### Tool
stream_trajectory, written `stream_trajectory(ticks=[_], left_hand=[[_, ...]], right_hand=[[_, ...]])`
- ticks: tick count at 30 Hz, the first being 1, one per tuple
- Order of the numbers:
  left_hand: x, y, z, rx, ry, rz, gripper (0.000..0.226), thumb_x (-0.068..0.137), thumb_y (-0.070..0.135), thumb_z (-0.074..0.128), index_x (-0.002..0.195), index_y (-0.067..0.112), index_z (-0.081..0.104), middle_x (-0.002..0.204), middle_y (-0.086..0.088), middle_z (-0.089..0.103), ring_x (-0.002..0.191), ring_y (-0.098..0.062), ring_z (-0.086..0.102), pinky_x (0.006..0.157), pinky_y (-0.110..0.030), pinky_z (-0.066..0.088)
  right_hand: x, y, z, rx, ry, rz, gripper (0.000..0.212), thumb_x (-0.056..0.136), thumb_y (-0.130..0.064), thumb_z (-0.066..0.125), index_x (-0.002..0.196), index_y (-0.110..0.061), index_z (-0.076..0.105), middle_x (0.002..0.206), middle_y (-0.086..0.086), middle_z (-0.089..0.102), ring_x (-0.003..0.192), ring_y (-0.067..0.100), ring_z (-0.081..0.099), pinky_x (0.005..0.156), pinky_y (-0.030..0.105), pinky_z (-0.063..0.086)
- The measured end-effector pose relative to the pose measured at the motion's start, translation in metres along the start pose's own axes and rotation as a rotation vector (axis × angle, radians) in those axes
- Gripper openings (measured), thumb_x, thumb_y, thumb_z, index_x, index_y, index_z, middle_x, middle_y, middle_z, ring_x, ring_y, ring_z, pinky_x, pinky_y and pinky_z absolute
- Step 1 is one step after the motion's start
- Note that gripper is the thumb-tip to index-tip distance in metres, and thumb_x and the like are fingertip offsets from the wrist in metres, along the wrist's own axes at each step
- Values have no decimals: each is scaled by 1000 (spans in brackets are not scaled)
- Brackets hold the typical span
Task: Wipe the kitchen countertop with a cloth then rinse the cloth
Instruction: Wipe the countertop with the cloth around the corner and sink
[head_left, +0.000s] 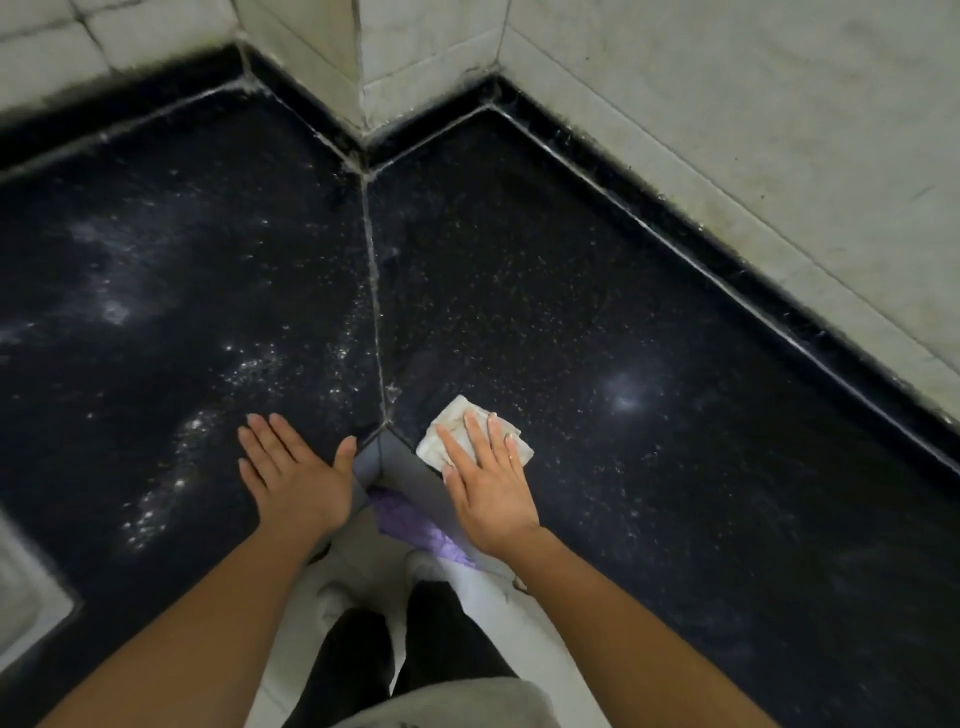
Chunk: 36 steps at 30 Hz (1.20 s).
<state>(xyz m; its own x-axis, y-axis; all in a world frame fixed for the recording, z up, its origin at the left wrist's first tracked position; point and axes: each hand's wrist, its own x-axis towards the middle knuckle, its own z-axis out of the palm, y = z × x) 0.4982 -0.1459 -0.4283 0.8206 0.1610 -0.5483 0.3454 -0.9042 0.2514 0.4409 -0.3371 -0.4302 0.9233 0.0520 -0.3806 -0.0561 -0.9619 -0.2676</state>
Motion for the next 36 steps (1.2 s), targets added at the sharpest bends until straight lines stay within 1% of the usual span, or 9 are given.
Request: stream_trajectory(ticks=[5, 11, 16, 19, 22, 26, 31, 34, 36], left_hand=[[1, -1, 2, -1, 25, -2, 90, 91, 64, 14, 144, 2, -25, 152, -16, -31, 141, -28, -28, 115, -41, -13], [3, -2, 3, -18, 35, -9, 88, 91, 66, 11, 139, 5, -31, 149, -14, -37, 138, -26, -33, 113, -40, -18], [7, -4, 6, -40, 71, -19, 99, 55, 77, -34, 128, 10, -44, 136, -7, -49, 128, -20, -44, 108, -37, -24], [8, -5, 11, -37, 91, -35, 90, 60, 72, -29, 124, 11, -48, 135, -7, -52, 127, -21, -46, 109, -38, -24], [10, -6, 14, 1, 112, -44, 92, 55, 70, -40, 123, 10, -49, 132, -7, -55, 128, -22, -45, 111, -39, -22], [10, -6, 15, 11, 123, -40, 93, 52, 68, -45, 124, 9, -49, 131, -8, -56, 128, -23, -45, 111, -39, -21], [10, -5, 14, 3, 146, -37, 93, 52, 69, -45, 124, 9, -48, 132, -8, -55, 128, -23, -45, 109, -39, -23], [12, -6, 18, -15, 159, -40, 96, 61, 71, -38, 133, 7, -40, 145, -12, -42, 133, -25, -40, 112, -37, -23], [11, -8, 22, 14, 208, -48, 95, 83, 70, -15, 148, 1, -4, 157, -20, -3, 144, -29, -11, 116, -39, -8]], right_hand=[[62, -19, -22, -21, -47, -149, 50, 104, -37, 15, 150, -36, -3, 159, 0, -16, 143, 22, -23, 112, 34, -20], [153, -23, -47, 41, -7, -78, 50, 103, -37, 16, 150, -38, 0, 160, -2, -9, 145, 22, -20, 114, 38, -14], [241, -34, -76, 23, 27, 20, 51, 103, -38, 17, 151, -35, 1, 160, 1, -9, 145, 28, -17, 116, 44, -12], [285, -41, -93, 38, 40, 49, 51, 103, -36, 17, 151, -33, 2, 160, 2, -9, 145, 28, -17, 115, 43, -11], [318, -45, -107, 14, 37, 50, 52, 103, -36, 17, 152, -31, 2, 160, 4, -8, 145, 29, -16, 116, 44, -10], [325, -47, -113, 0, 55, 10, 51, 103, -35, 16, 152, -29, 3, 160, 4, -7, 146, 29, -14, 117, 44, -8], [266, -44, -84, -5, 89, -104, 51, 104, -35, 20, 152, -23, 10, 161, 6, 1, 146, 28, -9, 117, 42, -6], [210, -49, -55, -15, 60, -237, 51, 104, -33, 23, 152, -26, 7, 160, 6, 3, 146, 26, -9, 117, 40, -7], [174, -54, -38, -25, 31, -323, 52, 102, -38, 19, 151, -29, 4, 160, 4, 5, 147, 26, -7, 117, 41, -4]])
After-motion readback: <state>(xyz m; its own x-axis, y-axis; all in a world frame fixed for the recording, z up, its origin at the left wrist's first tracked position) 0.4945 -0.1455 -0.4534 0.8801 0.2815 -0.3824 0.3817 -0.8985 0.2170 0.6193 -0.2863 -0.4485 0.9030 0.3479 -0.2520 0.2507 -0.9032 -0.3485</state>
